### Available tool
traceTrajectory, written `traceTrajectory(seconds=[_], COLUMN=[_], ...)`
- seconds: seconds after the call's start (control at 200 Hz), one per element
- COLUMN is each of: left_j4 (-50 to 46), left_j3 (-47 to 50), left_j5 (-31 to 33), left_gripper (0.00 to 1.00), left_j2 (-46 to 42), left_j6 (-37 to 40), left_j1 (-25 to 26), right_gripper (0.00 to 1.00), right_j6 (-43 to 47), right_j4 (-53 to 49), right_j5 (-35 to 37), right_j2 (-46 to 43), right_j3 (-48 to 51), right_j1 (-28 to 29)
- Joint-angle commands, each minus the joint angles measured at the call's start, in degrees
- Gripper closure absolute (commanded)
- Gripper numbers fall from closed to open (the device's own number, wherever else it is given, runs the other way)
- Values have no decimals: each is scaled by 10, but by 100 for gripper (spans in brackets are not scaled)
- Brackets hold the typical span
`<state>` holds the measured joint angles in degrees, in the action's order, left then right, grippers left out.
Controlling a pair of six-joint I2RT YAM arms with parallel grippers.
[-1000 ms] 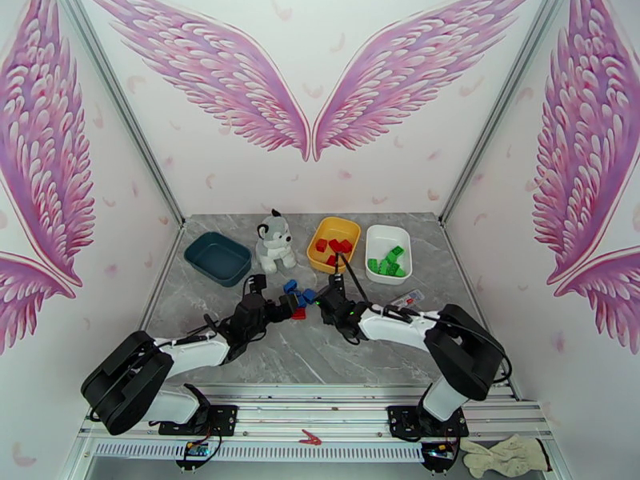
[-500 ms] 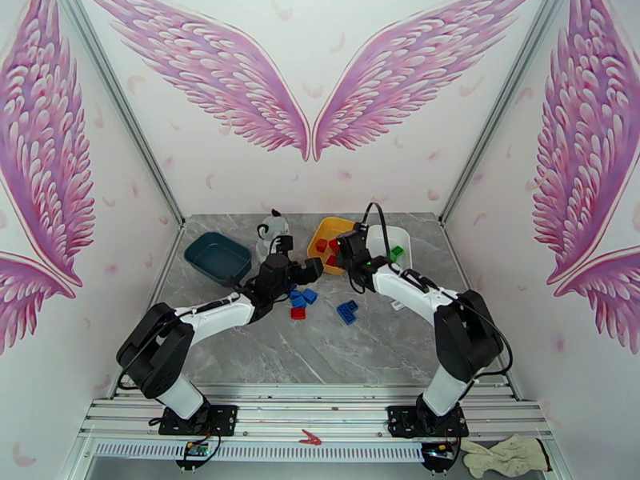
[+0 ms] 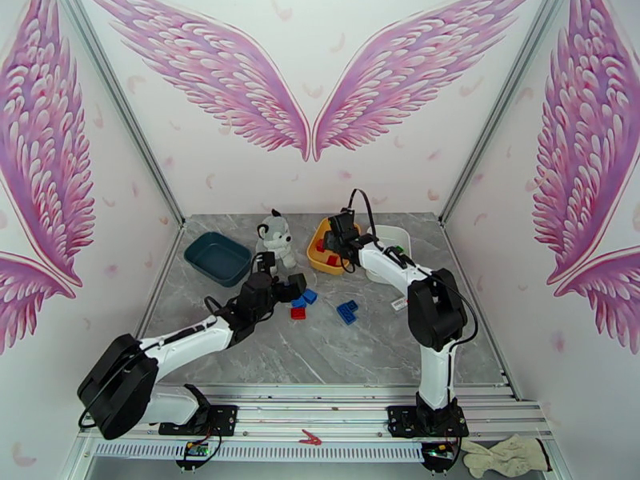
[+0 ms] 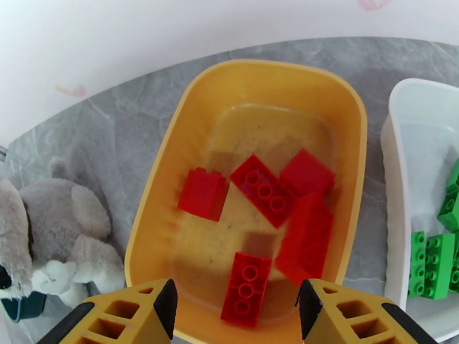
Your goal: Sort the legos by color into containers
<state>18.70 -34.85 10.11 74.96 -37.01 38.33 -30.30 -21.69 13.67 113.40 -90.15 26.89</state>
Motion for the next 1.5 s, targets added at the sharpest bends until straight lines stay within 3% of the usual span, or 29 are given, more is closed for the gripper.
traceTrajectory(seconds=[0.0, 0.29, 0.53, 0.7, 1.01, 1.325, 1.495], left_j4=[-14, -88, -105, -82, -74, -65, -63], left_j3=[53, 178, 241, 279, 284, 292, 290], left_j5=[52, 116, 74, 43, 34, 29, 25], left_gripper=[3, 1, 1, 1, 1, 1, 1], left_j2=[-65, -232, -270, -271, -271, -271, -270], left_j6=[-3, -30, -53, -69, -70, -72, -72], left_j1=[3, -16, -73, -109, -118, -119, -119], right_gripper=[35, 31, 25, 21, 23, 26, 33], right_j6=[13, 16, 1, -33, -72, -90, -94], right_j4=[21, 63, 94, 121, 118, 85, 84], right_j5=[-30, -18, 4, 18, 48, 101, 103], right_j2=[-56, -153, -166, -128, -13, 30, 35], right_j3=[50, 196, 298, 328, 272, 221, 215], right_j1=[19, 124, 229, 276, 304, 300, 292])
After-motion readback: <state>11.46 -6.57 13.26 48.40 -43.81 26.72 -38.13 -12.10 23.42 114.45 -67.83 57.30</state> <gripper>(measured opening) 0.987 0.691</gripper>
